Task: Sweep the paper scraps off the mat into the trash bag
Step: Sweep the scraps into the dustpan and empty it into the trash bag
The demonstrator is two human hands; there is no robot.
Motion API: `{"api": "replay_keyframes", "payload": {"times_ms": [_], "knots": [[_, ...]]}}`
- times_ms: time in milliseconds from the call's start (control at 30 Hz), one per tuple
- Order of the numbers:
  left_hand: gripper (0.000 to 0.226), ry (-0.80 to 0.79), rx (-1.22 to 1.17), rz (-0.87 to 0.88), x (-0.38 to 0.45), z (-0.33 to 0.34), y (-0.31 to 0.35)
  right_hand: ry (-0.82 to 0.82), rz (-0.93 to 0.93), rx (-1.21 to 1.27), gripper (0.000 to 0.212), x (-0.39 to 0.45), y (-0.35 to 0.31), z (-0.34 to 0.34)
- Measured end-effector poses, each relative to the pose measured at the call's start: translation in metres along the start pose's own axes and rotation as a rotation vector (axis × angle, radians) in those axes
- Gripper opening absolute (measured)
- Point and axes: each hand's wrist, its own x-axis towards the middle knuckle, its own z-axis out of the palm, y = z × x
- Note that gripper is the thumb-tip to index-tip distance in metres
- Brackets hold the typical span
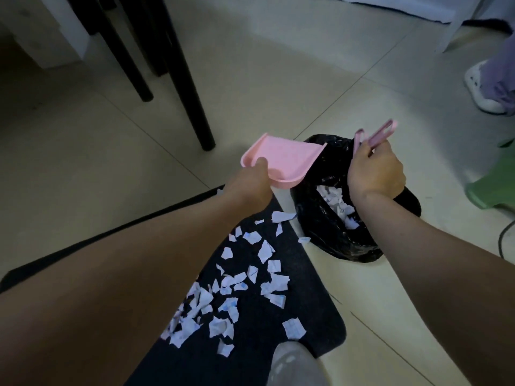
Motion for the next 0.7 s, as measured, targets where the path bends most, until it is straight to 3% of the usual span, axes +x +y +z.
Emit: {"api": "replay_keyframes", "payload": {"times_ms": [133, 300, 500, 700], "knots": [[0.033, -0.017, -0.145, -0.123, -0.019, -0.023, -0.04, -0.047, -0.057, -0.002, 0.042, -0.017, -0.032, 0.0], [0.054, -0.087, -0.239, -0.223, -0.063, -0.052, -0.082, -0.21, -0.181, -0.007, 0.045, -0.049, -0.077, 0.007], [0.058, -0.066, -0.25, -0.306, -0.103, -0.061, -0.152, -0.514, -0.349, 0.01, 0.036, -0.107, -0.139, 0.024], [0.05, -0.043, -0.253, -0.414, -0.138, -0.055, -0.231, -0.852, -0.257, 0.075, 0.028, -0.168, -0.184, 0.051]]}}
